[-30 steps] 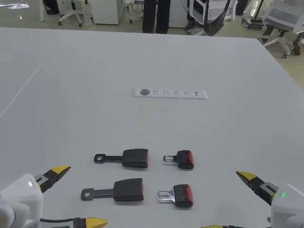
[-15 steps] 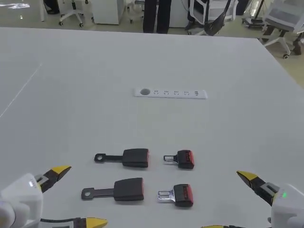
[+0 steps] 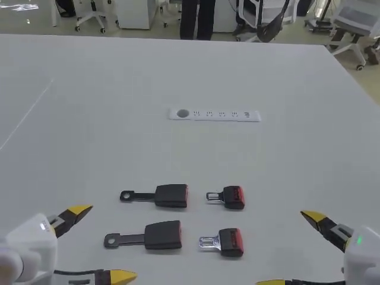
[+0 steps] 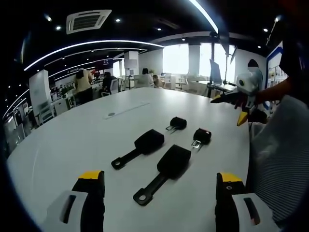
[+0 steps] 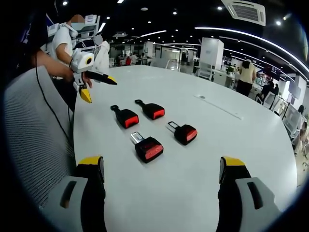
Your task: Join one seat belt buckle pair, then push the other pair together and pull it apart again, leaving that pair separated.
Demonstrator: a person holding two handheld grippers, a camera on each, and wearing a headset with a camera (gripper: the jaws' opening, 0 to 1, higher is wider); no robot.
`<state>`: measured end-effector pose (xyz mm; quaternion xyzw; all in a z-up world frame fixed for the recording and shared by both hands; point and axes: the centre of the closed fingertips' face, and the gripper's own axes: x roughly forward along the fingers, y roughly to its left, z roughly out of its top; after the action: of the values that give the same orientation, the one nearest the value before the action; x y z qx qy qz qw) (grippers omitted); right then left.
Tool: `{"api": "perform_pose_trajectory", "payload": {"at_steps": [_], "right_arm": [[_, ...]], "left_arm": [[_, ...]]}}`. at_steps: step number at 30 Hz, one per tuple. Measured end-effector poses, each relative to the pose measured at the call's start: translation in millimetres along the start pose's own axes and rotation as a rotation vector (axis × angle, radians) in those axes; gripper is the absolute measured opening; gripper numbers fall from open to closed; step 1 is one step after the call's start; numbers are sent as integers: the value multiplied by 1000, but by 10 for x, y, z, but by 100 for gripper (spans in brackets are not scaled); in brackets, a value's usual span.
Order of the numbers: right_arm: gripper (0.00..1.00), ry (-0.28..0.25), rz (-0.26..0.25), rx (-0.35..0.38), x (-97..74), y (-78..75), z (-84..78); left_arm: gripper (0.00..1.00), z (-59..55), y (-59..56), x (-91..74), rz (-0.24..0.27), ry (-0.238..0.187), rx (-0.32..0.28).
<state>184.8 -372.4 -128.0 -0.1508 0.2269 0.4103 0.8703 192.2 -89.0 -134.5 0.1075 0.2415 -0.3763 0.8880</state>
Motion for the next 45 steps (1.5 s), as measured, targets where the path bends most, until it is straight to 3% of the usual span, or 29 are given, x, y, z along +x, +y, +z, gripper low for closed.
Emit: {"api": "perform_pose_trajectory", "payload": {"at_steps": [2, 8, 11, 12, 14, 18, 22, 24, 26, 30, 34, 37, 45], "right_arm": [[100, 0, 4, -4, -2, -24, 3], [100, 19, 25, -15, 8, -31, 17], [100, 28, 38, -23, 20, -37, 26], [100, 30, 41, -24, 26, -45, 25], [100, 34, 47, -28, 38, -60, 29], [99, 39, 65, -38, 65, -83, 38], [98, 45, 88, -58, 94, -101, 28], [96, 53, 108, -74, 114, -79, 38], [93, 62, 122, -89, 133, -69, 40], [88, 65, 142, -104, 171, -70, 67], [83, 75, 169, -124, 213, -62, 58], [79, 88, 200, -147, 256, -33, 41], [69, 111, 257, -204, 376, 40, 24]], "left_arm": [[97, 70, -58, 3, -5, 4, 5], [96, 60, -82, 40, -32, 29, 31], [96, 176, -183, 50, -44, 36, 45], [96, 185, -190, 58, -47, 41, 49], [95, 80, -73, 87, -56, 46, 58], [94, 235, -179, 115, -71, 57, 76], [88, 226, -158, 163, -102, 80, 99], [85, 254, -203, 191, -126, 92, 95], [84, 171, -134, 241, -145, 110, 103], [80, 190, -225, 331, -182, 145, 133], [77, 58, -170, 428, -214, 189, 165], [75, 123, -296, 471, -237, 215, 185], [68, 74, -299, 603, -275, 270, 226]]}}
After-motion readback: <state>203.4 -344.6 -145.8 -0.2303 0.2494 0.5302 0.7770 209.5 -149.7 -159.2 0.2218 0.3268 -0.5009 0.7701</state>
